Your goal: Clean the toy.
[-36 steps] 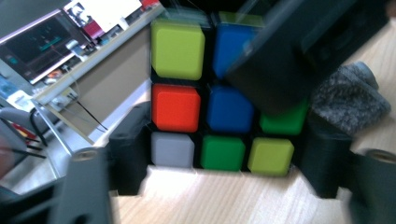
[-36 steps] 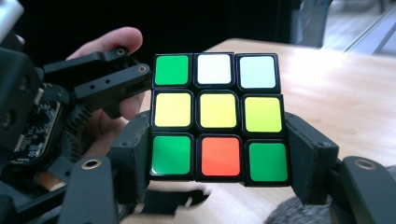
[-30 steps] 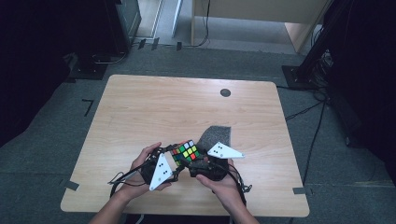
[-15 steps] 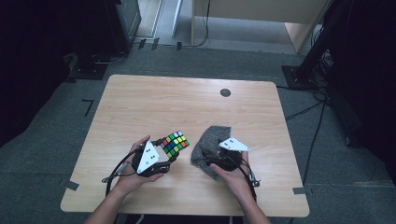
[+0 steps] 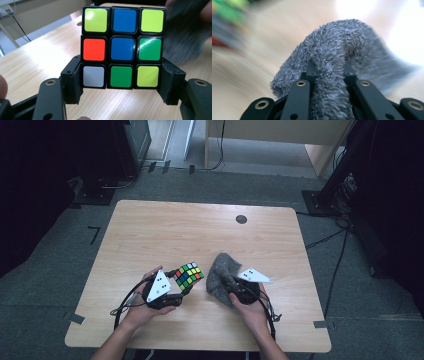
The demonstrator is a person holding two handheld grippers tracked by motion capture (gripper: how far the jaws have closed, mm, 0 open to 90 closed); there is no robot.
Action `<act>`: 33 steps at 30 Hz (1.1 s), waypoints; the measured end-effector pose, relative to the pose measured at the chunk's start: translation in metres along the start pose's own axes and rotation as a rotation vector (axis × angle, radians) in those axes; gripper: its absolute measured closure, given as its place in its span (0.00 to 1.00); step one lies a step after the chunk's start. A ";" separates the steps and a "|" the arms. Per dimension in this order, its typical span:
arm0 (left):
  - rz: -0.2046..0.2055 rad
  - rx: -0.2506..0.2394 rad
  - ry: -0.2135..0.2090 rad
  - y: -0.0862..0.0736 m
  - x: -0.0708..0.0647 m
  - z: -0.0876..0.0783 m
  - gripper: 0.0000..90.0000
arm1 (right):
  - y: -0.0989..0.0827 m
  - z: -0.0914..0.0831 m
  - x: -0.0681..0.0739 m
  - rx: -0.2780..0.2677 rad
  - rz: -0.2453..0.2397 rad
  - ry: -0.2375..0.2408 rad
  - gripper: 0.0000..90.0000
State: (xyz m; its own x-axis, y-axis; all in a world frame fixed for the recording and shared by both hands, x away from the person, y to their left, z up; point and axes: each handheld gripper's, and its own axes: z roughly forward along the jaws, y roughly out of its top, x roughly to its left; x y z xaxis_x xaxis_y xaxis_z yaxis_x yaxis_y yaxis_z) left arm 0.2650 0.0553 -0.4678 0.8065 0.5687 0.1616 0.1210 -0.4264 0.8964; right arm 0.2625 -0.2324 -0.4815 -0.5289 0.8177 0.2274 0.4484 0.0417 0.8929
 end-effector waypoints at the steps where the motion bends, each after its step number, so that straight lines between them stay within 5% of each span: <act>1: 0.005 0.004 -0.003 0.000 -0.001 0.001 0.38 | 0.008 -0.008 0.010 -0.065 -0.015 0.037 0.84; 4: 0.014 -0.004 -0.030 0.001 -0.007 0.002 0.38 | 0.025 -0.028 0.040 -0.208 -0.096 0.166 0.84; 7: 0.043 -0.017 -0.062 0.006 -0.013 0.000 0.38 | 0.030 -0.031 0.058 -0.218 -0.089 0.247 0.84; 10: 0.062 -0.033 -0.076 0.008 -0.016 -0.004 0.38 | 0.023 -0.023 0.052 -0.191 -0.049 0.226 0.84; 14: 0.037 -0.067 -0.112 0.013 -0.013 -0.009 0.38 | 0.014 -0.014 0.024 -0.078 0.021 0.081 0.84; 16: 0.049 -0.048 -0.104 0.014 -0.013 -0.008 0.38 | 0.015 -0.018 0.021 -0.114 0.061 0.115 0.84; 21: 0.048 -0.037 -0.114 0.013 -0.014 -0.007 0.38 | 0.027 -0.029 0.051 -0.214 -0.053 0.223 0.84; 23: 0.046 -0.035 -0.118 0.013 -0.013 -0.008 0.38 | 0.023 -0.024 0.052 -0.196 -0.059 0.199 0.84; 26: 0.032 -0.040 -0.121 0.013 -0.012 -0.008 0.38 | 0.018 -0.016 0.036 -0.092 -0.020 0.119 0.84; 29: 0.077 0.023 -0.063 0.015 -0.016 -0.003 0.38 | 0.022 -0.027 0.039 -0.172 -0.016 0.146 0.84; 31: 0.111 0.060 -0.039 0.015 -0.021 0.001 0.38 | 0.031 -0.035 0.058 -0.221 -0.099 0.202 0.84; 33: 0.118 0.067 -0.043 0.016 -0.025 0.002 0.38 | 0.034 -0.035 0.079 -0.180 -0.181 0.249 0.83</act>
State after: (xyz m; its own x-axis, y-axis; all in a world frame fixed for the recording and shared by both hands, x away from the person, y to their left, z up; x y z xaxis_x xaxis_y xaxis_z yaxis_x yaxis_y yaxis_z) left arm 0.2478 0.0327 -0.4579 0.8414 0.4816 0.2454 0.0609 -0.5357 0.8422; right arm 0.2110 -0.1862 -0.4195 -0.7573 0.6406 0.1271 0.2090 0.0534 0.9765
